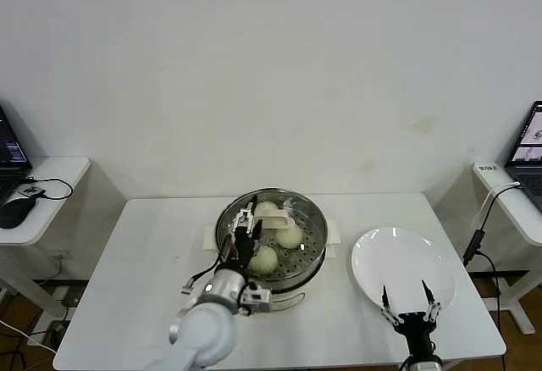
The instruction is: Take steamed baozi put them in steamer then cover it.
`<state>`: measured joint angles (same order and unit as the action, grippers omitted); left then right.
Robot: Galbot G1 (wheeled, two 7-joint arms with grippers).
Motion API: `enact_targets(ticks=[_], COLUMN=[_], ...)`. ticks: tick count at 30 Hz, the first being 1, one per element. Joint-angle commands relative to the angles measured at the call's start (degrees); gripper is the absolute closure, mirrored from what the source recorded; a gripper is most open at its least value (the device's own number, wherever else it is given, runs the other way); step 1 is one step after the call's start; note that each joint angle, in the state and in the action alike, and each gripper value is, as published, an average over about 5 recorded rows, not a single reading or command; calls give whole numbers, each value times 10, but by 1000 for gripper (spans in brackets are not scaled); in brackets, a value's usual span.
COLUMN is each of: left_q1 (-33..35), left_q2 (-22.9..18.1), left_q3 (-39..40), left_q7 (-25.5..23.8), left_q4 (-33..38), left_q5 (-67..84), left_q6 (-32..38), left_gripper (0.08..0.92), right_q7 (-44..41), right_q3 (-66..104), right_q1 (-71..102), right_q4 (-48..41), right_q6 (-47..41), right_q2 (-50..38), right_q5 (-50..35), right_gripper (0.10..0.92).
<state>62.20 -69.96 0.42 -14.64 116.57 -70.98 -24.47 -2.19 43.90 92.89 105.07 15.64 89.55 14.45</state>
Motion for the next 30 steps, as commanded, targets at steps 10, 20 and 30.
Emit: enact_targets(ticks=[10,20,30], left_q1=[342,448,434], left_q2=[46,32,29], left_q3=[-341,-368,-371], left_q7=[229,260,238], left_q4=[138,57,-19], left_q5=[741,912,909], left_q6=[260,367,412], left_gripper=[177,177,177], right_q7=[-6,-32,-38], right_q3=[-16,-32,-34], right_q1=[15,79,106], right_q4=[5,40,50], right_q6=[6,19,19], right_q2=[-21,-60,-54], right_q5=[-48,-104,-120], right_gripper=[202,203,203])
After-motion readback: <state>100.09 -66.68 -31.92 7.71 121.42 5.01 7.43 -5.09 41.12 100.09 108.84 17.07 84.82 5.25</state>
